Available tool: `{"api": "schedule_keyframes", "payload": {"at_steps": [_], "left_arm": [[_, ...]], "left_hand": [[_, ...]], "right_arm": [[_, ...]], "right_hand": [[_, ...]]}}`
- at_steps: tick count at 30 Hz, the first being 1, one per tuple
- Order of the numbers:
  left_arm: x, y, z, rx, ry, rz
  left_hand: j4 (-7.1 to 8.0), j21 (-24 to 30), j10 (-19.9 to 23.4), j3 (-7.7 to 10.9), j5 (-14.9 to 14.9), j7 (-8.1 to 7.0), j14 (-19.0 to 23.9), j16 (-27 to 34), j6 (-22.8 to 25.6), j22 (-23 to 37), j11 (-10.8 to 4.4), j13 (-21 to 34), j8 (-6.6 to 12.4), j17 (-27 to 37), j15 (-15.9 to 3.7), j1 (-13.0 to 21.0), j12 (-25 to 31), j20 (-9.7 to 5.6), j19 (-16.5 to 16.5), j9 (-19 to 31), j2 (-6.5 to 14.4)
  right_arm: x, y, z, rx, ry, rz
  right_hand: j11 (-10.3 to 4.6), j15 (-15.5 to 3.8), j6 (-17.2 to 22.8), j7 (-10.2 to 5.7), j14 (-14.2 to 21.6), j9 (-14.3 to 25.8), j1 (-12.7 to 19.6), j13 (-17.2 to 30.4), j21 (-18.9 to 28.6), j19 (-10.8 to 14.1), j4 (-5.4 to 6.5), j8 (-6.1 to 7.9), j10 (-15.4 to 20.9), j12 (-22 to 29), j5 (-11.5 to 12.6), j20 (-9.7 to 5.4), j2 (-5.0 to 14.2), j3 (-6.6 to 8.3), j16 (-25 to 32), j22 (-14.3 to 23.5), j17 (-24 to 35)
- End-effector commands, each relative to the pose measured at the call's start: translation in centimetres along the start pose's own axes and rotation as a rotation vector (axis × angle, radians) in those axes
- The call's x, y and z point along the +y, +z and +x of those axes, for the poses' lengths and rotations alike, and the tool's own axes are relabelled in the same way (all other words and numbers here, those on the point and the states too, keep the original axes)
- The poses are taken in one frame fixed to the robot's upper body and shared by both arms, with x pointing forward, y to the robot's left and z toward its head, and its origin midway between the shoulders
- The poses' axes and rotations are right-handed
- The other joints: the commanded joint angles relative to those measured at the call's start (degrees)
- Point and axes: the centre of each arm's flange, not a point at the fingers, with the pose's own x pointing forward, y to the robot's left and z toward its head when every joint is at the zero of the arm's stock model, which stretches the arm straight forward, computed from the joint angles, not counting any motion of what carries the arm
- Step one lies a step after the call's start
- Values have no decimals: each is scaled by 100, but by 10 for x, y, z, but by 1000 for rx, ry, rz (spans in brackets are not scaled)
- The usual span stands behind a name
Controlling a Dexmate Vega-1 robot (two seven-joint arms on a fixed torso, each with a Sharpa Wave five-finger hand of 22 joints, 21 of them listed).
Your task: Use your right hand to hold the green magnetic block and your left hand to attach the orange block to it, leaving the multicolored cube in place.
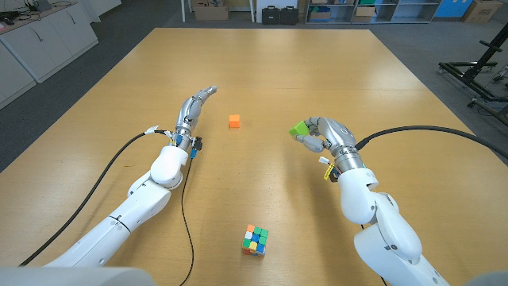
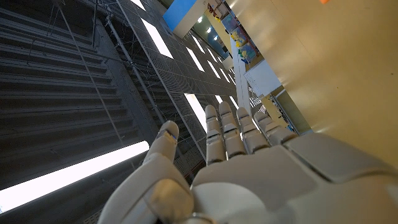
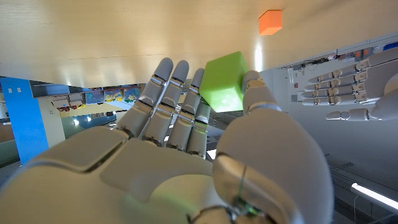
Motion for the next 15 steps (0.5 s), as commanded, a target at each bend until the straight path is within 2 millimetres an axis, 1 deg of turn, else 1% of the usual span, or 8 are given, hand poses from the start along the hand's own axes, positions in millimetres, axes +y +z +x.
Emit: {"api": "schedule_keyframes", "payload": {"at_steps": [1, 5, 8, 12, 14, 15], "left_arm": [[8, 5, -4, -8, 79, 136], [9, 7, -3, -4, 87, 182], [10, 7, -3, 0, 95, 197], [10, 8, -2, 5, 104, 211], [10, 12, -2, 0, 109, 248], [10, 14, -2, -1, 113, 265]], "left_hand": [[4, 36, 113, 50, 34, -15, 130, 36, 116, 27, 12, 2, 49, 12, -312, 117, 50, -188, 122, 12, -29], [8, 55, 214, 59, 34, -37, 202, 47, 195, 27, -46, -1, 78, 12, -331, 157, 77, -200, 198, 14, -50], [6, 54, 223, 63, 33, -47, 214, 46, 205, 26, -50, -1, 81, 11, -337, 173, 76, -197, 204, 14, -58], [2, 51, 264, 73, 34, -59, 234, 42, 237, 26, -61, -3, 93, 10, -344, 210, 84, -188, 217, 15, -72], [1, 51, 272, 77, 35, -53, 237, 38, 248, 26, -40, -4, 97, 10, -342, 227, 82, -184, 224, 15, -77], [1, 49, 274, 80, 35, -53, 241, 37, 247, 26, -57, -4, 97, 10, -342, 236, 81, -184, 224, 15, -79]], "right_arm": [[3, -9, 11, -20, -54, 118], [6, -13, 15, -42, -58, 178], [9, -15, 18, -52, -63, 210], [13, -16, 21, -61, -80, 236], [15, -16, 23, -70, -91, 246], [16, -16, 24, -70, -96, 250]], "right_hand": [[-561, -533, 724, -690, 45, 33, 285, 20, 28, -19, 119, 51, 569, 4, -6, -400, 329, 92, -12, 24, 9], [-555, -515, 720, -692, 26, 32, 288, 20, 37, -21, 118, 49, 554, -14, -13, -406, 329, 89, -25, 25, 9], [-531, -518, 681, -690, 8, 31, 293, 17, 42, -31, 118, 32, 530, -34, -18, -408, 334, 89, -37, 26, 10], [-547, -503, 668, -689, -13, 31, 292, 14, 44, -48, 119, 25, 520, -50, -24, -408, 331, 84, -50, 27, 12], [-551, -511, 671, -691, -12, 30, 311, 13, 48, -50, 105, 26, 529, -53, -24, -409, 327, 91, -55, 28, 7], [-552, -517, 677, -692, -7, 30, 323, 12, 49, -52, 98, 28, 542, -51, -23, -413, 327, 96, -57, 28, 5]]}}
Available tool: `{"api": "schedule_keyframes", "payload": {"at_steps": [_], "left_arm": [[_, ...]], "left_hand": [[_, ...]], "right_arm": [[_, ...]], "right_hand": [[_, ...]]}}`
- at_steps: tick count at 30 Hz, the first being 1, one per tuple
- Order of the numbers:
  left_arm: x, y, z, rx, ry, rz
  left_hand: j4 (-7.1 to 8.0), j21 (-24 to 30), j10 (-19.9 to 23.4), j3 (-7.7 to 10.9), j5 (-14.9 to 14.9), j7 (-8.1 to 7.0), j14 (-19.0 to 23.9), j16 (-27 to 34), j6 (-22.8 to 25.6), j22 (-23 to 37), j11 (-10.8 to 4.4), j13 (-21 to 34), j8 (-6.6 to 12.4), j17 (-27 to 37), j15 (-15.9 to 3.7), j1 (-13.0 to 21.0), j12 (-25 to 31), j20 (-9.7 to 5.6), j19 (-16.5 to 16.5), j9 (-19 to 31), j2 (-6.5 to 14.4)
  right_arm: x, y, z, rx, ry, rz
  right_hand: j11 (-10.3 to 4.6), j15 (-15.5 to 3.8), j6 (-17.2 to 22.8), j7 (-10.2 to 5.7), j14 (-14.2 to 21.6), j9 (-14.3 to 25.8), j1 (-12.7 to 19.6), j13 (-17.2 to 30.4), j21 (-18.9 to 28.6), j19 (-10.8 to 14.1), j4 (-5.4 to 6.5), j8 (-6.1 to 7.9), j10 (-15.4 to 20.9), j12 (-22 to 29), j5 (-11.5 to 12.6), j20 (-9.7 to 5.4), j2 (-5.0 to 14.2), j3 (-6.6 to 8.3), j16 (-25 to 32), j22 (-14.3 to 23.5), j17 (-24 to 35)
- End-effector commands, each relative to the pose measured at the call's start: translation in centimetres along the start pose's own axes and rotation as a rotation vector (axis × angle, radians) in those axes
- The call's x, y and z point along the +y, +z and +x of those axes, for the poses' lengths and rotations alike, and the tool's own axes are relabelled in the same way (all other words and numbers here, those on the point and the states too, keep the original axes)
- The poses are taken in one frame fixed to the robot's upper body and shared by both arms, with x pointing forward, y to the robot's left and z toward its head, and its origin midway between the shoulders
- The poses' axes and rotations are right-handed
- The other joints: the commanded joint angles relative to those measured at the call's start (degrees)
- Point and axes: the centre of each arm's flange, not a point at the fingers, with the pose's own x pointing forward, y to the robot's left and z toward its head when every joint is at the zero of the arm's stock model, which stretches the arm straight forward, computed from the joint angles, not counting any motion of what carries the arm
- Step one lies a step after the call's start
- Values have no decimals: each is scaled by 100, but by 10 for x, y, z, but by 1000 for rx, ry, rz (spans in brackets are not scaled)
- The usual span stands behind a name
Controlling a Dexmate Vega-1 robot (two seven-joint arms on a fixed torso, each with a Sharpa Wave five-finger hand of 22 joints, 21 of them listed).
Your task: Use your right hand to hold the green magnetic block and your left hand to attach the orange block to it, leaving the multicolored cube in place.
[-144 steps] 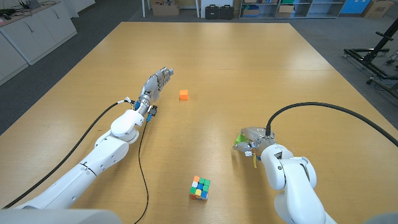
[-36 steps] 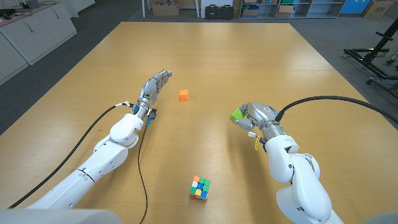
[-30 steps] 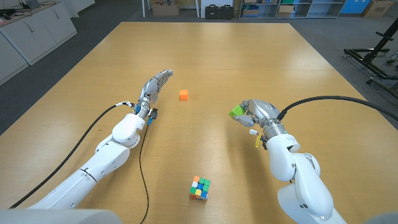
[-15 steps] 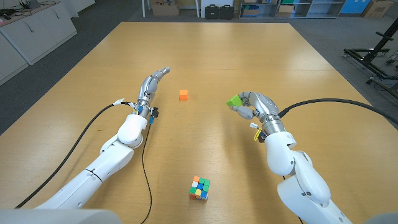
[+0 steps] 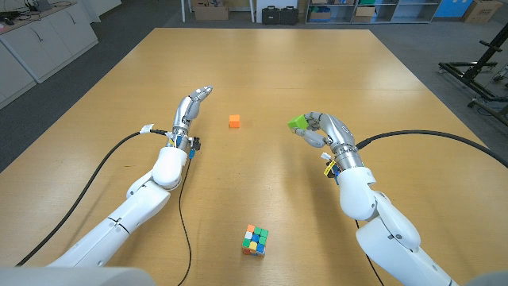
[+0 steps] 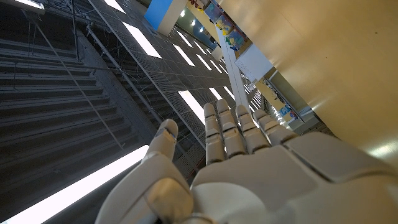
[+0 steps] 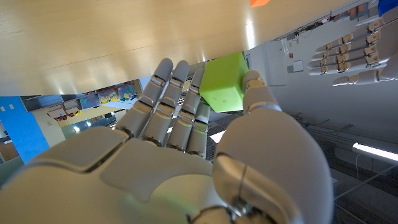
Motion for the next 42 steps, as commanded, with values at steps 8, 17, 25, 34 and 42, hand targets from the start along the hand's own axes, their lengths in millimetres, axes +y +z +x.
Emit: {"api": "schedule_keyframes", "payload": {"at_steps": [8, 17, 25, 34, 42], "left_arm": [[4, 12, 1, -17, 40, 154], [5, 14, 0, -19, 64, 241], [5, 18, 0, -30, 87, 340], [5, 25, 7, -22, 84, 485], [2, 31, 19, 10, 54, 617]], "left_hand": [[0, 38, 62, 58, 37, -16, 43, 28, 69, 26, -39, -6, 49, 8, -354, 130, 12, -159, 58, 17, -17], [-1, 25, 57, 71, 37, -21, 18, 3, 66, 26, -39, -8, 46, 8, -361, 181, -3, -141, 45, 18, -36], [-8, 17, 56, 82, 37, -37, 28, -6, 66, 25, -78, -9, 47, 7, -372, 234, -16, -124, 44, 19, -60], [-16, -4, 10, 98, 37, -61, -1, -35, 16, 25, -75, -10, 29, 7, -385, 317, -51, -95, 14, 21, -104], [-48, -15, -94, 140, 49, -136, -49, -79, -77, 23, -191, -11, 10, 6, -415, 561, -127, 78, 18, 26, -235]], "right_arm": [[11, -11, 17, -33, -51, 129], [13, -15, 26, -47, -53, 196], [17, -20, 29, -49, -68, 264], [21, -24, 36, -46, -66, 317], [22, -22, 35, -36, -71, 319]], "right_hand": [[-555, -532, 712, -682, 37, 26, 350, 6, 68, -13, 84, 15, 588, -2, -5, -394, 333, 109, -30, 29, -2], [-568, -538, 737, -685, 81, 26, 350, 1, 85, -9, 89, 23, 620, -11, -14, -411, 332, 104, -21, 31, 0], [-555, -556, 751, -674, 104, 25, 357, -2, 100, -9, 89, 27, 641, -21, -20, -418, 332, 104, -21, 33, 0], [-541, -547, 765, -651, 127, 24, 357, -5, 115, -8, 91, 31, 654, -35, -27, -439, 324, 98, -21, 34, 0], [-551, -547, 761, -672, 129, 24, 356, -5, 128, -5, 98, 27, 659, -46, -32, -436, 333, 97, -24, 34, 4]]}}
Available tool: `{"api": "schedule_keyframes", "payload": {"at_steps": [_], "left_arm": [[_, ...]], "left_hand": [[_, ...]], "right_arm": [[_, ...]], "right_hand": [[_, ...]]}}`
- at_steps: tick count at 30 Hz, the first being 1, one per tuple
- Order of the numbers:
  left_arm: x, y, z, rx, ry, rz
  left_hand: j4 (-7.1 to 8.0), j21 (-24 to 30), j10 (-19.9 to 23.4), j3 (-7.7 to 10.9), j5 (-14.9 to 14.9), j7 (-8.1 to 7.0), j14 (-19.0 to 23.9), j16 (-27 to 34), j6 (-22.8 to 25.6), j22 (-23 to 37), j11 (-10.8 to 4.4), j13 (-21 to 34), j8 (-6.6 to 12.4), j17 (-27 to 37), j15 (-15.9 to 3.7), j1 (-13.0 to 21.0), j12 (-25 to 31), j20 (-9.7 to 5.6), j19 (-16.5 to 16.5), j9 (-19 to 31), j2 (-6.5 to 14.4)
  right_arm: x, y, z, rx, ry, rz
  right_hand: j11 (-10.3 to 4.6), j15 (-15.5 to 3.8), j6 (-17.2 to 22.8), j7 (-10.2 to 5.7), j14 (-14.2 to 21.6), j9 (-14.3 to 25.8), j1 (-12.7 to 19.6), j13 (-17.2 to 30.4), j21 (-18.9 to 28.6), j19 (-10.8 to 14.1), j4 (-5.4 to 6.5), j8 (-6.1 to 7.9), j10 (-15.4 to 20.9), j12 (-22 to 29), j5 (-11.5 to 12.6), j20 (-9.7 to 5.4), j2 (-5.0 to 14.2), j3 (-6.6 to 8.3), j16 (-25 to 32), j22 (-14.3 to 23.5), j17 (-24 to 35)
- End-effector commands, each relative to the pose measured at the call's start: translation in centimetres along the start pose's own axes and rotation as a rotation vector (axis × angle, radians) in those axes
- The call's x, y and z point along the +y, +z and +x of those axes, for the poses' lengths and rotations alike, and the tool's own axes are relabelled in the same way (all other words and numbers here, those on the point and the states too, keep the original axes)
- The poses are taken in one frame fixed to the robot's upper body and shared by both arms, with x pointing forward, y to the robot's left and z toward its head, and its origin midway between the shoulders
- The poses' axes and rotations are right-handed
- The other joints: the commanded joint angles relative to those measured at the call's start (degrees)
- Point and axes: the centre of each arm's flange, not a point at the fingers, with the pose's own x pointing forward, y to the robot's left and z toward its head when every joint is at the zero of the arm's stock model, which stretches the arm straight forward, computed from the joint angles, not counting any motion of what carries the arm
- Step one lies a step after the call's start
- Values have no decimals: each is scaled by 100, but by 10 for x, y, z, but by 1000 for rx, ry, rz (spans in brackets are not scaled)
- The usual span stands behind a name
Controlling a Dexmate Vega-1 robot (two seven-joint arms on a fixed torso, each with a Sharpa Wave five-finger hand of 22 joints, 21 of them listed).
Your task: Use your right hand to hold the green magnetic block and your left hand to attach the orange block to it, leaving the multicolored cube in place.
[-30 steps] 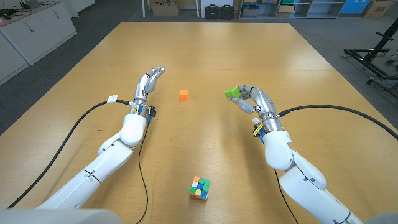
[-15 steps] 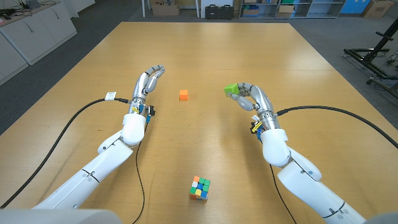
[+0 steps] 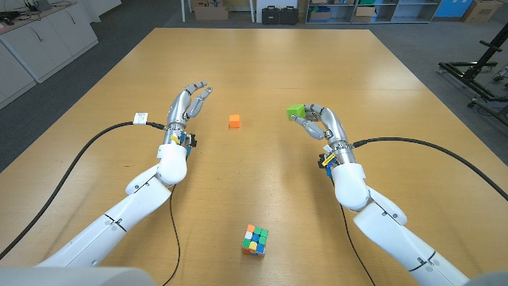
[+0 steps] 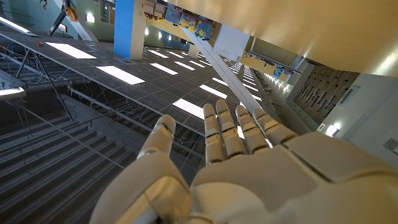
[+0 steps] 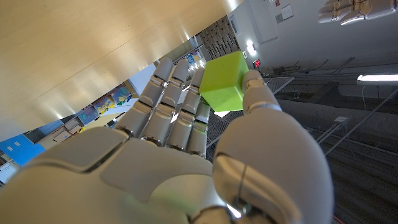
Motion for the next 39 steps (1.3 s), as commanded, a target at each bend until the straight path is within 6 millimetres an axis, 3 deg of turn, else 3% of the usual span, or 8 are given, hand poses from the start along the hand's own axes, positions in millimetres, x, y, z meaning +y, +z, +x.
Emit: {"api": "schedule_keyframes", "payload": {"at_steps": [1, 7, 15, 19, 24, 28, 30, 39], "left_arm": [[2, 10, 14, 11, -32, 185], [4, 19, 19, 23, -54, 261], [9, 26, 27, 33, -136, 327], [12, 30, 31, 32, -184, 371], [16, 39, 39, 30, -244, 445], [18, 45, 44, 25, -284, 504], [18, 46, 48, 26, -310, 528], [19, 43, 56, 35, -405, 572]], "left_hand": [[-10, -14, -5, 57, 50, -59, -25, -31, -38, 22, -29, 14, 9, 5, -446, 147, -16, 58, -9, 28, -28], [-31, 6, 25, 117, 59, -154, 50, -14, -58, 15, -65, 14, 19, 2, -484, 370, -24, 120, 84, 31, -99], [-46, -5, 303, 342, 54, -206, 250, -7, -48, 3, -278, 1, 81, -11, -612, 1201, 0, 125, 248, 31, -313], [-45, -17, 311, 400, 45, -245, 274, -22, -52, 2, -310, -3, 98, -15, -711, 1466, -26, 125, 265, 30, -391], [-38, -80, 293, 454, 24, -293, 242, -66, -79, 0, -373, -11, 114, -25, -799, 1853, -79, 23, 116, 28, -535], [-27, -100, 219, 458, 9, -307, 180, -97, -133, 0, -403, -15, 106, -28, -782, 2017, -127, 82, 20, 28, -613], [-9, -106, 93, 442, -11, -309, 103, -122, -189, 3, -340, -16, 96, -27, -686, 2149, -186, 158, -62, 29, -684], [13, -116, 34, 408, -29, -310, -10, -150, -262, 5, -342, -16, 76, -25, -622, 2228, -208, 223, -153, 31, -732]], "right_arm": [[2, -1, 2, 10, -13, 33], [2, -1, 0, 12, -15, 45], [1, 4, 0, 2, -14, 33], [1, 6, 0, 0, -10, 27], [1, 6, 0, 4, -9, 25], [3, 6, 0, 7, -2, 25], [4, 5, 0, 9, -2, 27], [6, 5, 0, 9, -1, 28]], "right_hand": [[-558, -517, 738, -690, 54, 27, 327, 28, 40, -9, 96, 24, 622, -7, -8, -434, 363, 97, -26, 6, 18], [-570, -521, 737, -697, 48, 27, 336, 28, 47, -18, 91, 23, 631, -16, -11, -439, 359, 98, -37, 6, 17], [-572, -513, 726, -693, 45, 27, 335, 43, 54, -32, 95, 18, 639, -17, -16, -439, 358, 93, -44, 7, 19], [-574, -507, 743, -702, 43, 27, 337, 55, 63, -34, 95, 23, 645, -17, -19, -438, 357, 91, -49, 7, 20], [-573, -505, 752, -697, 48, 27, 337, 65, 68, -38, 96, 26, 654, -16, -22, -439, 354, 88, -51, 7, 21], [-568, -509, 760, -697, 36, 27, 333, 73, 73, -40, 99, 29, 660, -15, -25, -442, 349, 82, -57, 7, 23], [-568, -510, 761, -694, 35, 27, 331, 76, 75, -43, 101, 29, 656, -18, -26, -437, 349, 80, -58, 7, 24], [-570, -486, 752, -679, 39, 26, 317, 91, 80, -62, 112, 24, 653, -22, -32, -430, 347, 67, -58, 7, 31]]}}
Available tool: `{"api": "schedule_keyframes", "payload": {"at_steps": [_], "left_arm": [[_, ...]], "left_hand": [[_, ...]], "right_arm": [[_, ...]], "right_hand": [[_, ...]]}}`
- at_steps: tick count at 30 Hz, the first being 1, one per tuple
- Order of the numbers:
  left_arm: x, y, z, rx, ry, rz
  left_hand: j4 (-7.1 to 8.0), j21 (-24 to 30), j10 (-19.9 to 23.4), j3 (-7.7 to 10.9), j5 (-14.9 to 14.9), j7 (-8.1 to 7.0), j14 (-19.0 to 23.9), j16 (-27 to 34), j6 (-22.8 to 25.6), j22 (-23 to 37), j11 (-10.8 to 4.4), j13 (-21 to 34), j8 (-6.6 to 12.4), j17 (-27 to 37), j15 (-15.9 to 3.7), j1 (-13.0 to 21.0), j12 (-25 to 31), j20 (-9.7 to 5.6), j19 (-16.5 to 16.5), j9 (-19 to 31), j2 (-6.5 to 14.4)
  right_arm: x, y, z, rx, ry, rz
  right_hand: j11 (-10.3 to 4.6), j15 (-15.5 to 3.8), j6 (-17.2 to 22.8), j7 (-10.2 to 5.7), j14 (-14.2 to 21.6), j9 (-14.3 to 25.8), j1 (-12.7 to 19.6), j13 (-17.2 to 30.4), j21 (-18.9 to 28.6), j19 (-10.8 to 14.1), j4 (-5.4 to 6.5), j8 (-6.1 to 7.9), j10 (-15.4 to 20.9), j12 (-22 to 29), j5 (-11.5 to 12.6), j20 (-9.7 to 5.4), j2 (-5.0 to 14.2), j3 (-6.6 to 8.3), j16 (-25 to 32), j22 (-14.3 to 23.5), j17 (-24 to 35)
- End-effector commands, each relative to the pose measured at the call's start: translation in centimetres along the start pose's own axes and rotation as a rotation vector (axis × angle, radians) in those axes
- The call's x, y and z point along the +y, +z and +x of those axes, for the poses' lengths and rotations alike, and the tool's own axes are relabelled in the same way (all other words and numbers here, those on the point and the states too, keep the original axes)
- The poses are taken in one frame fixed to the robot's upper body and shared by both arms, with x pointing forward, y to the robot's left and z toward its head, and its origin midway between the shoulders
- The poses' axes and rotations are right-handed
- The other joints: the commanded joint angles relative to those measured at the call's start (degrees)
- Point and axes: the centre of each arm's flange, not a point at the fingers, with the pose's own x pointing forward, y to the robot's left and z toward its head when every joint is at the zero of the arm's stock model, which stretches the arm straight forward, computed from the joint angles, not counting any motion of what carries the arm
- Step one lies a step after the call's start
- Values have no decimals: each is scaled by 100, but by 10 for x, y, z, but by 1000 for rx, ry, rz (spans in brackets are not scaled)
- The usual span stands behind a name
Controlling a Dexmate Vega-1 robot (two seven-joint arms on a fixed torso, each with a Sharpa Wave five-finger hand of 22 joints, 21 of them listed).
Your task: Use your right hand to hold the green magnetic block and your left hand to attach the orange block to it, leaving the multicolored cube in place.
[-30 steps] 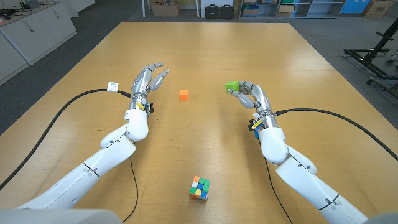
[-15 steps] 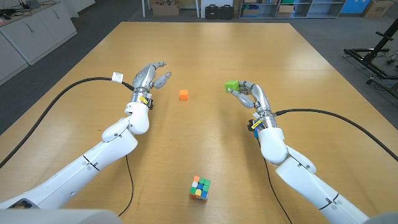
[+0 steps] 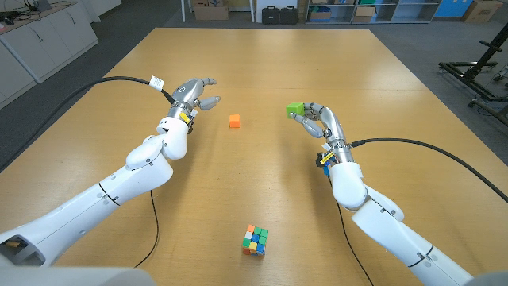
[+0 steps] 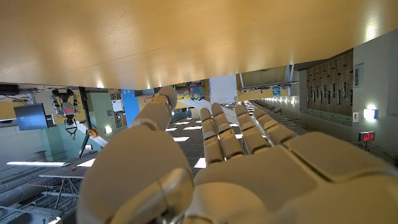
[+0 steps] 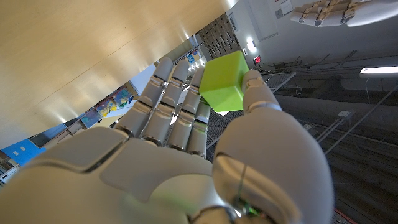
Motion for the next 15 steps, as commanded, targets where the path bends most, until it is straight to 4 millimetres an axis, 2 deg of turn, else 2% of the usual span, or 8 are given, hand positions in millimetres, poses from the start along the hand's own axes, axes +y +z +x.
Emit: {"api": "schedule_keyframes", "payload": {"at_steps": [1, 6, 9, 10, 14, 15], "left_arm": [[8, -2, 10, -2, -115, 89], [9, -3, 16, -9, -156, 115], [8, -3, 21, -11, -177, 117], [7, -3, 22, -11, -184, 118], [5, -4, 27, -16, -218, 139], [5, -3, 29, -15, -227, 147]], "left_hand": [[43, -6, -50, -2, -15, 3, -41, -20, -53, 17, 1, 12, 8, 1, -613, 61, -35, 14, -69, 32, -5], [56, -3, -45, -24, -23, 17, -62, -20, -91, 17, -9, 13, -4, 3, -618, 66, -32, 16, -88, 33, -22], [68, 13, -78, -53, -31, -27, -118, -24, -120, 19, -135, 15, -10, 4, -715, 100, -43, 27, -92, 36, -31], [70, 21, -109, -65, -29, -56, -138, -21, -129, 20, -220, 17, -9, 4, -748, 129, -52, 30, -97, 37, -31], [67, 33, -146, -79, -28, -127, -177, -18, -184, 20, -294, 29, -22, 4, -780, 197, -56, 20, -93, 41, -27], [66, 28, -258, -92, -28, -125, -257, -26, -285, 21, -243, 38, -53, 4, -759, 268, -82, 31, -147, 43, -25]], "right_arm": [[2, 0, 1, 2, 2, -2], [2, 0, 2, 3, 4, -3], [3, 0, 4, 6, 7, 1], [3, -1, 4, 6, 8, 3], [4, -1, 5, 5, 8, 3], [4, -2, 5, 5, 8, 3]], "right_hand": [[-583, -488, 755, -675, 38, 22, 296, 32, 37, -33, 113, 27, 637, 33, 10, -460, 367, 66, -16, 9, 18], [-588, -493, 751, -688, 34, 22, 291, 39, 41, -37, 117, 24, 630, 29, 8, -459, 368, 61, -18, 9, 21], [-586, -503, 748, -682, 37, 21, 290, 46, 46, -41, 119, 23, 625, 26, 7, -459, 370, 60, -20, 9, 23], [-589, -505, 746, -680, 36, 21, 291, 47, 46, -42, 119, 22, 625, 25, 7, -457, 370, 60, -20, 9, 23], [-585, -484, 730, -673, 30, 21, 291, 55, 51, -50, 119, 14, 612, 18, 5, -455, 369, 57, -26, 8, 25], [-592, -476, 730, -670, 25, 21, 289, 58, 54, -51, 120, 13, 623, 21, 4, -455, 368, 55, -29, 8, 25]]}}
